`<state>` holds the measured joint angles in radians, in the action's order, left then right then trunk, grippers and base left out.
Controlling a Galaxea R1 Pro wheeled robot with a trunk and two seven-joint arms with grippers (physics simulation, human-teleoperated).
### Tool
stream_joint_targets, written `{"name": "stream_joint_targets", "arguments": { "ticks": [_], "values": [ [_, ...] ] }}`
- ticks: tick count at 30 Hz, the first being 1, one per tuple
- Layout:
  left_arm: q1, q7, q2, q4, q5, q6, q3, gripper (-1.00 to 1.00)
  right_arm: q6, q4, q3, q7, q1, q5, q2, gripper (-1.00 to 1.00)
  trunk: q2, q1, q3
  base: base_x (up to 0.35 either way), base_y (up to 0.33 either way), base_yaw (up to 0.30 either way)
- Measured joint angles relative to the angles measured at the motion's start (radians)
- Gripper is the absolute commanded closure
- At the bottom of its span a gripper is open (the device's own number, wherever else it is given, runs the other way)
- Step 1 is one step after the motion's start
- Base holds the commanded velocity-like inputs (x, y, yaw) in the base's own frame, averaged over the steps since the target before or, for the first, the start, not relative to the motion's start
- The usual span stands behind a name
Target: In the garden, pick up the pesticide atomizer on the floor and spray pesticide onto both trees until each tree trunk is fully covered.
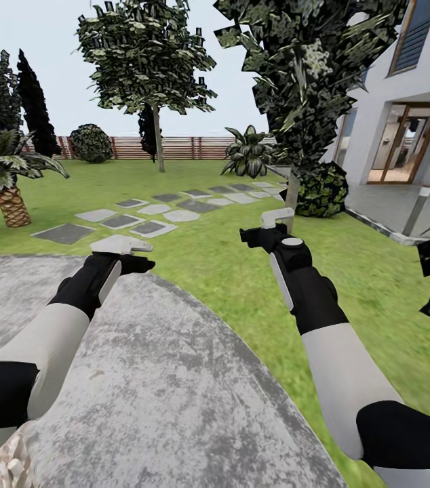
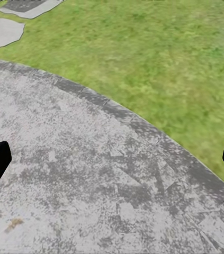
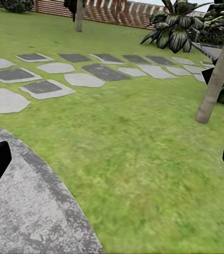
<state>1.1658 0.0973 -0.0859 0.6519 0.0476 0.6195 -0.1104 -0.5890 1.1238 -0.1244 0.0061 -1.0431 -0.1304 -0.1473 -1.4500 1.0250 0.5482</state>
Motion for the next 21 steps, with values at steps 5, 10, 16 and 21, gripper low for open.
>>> {"name": "stream_joint_targets", "arguments": {
  "ticks": [5, 10, 16, 21],
  "values": [
    [0.0, -0.001, 0.0, 0.0, 0.0, 0.0, 0.0, -1.0, 0.0, 0.0, 0.0, 0.0, 0.0, 0.0, 0.0, -1.0, 0.0, 0.0, 0.0, 0.325, 0.0, 0.0],
    [0.0, -0.001, 0.0, 0.0, 0.0, 0.0, 0.0, -1.0, 0.0, 0.0, 0.0, 0.0, 0.0, 0.0, 0.0, -1.0, 0.0, 0.0, 0.0, 0.338, 0.0, 0.0],
    [0.0, -0.001, 0.0, 0.0, 0.0, 0.0, 0.0, -1.0, 0.0, -0.001, 0.0, 0.0, 0.0, 0.0, 0.0, -1.0, 0.0, 0.0, 0.0, 0.339, 0.0, 0.0],
    [0.0, 0.0, 0.0, 0.0, 0.0, 0.0, 0.0, -1.0, 0.0, -0.001, 0.0, 0.0, 0.0, 0.0, 0.0, -1.0, 0.0, 0.0, 0.0, 0.339, 0.0, 0.0]
  ]
}}
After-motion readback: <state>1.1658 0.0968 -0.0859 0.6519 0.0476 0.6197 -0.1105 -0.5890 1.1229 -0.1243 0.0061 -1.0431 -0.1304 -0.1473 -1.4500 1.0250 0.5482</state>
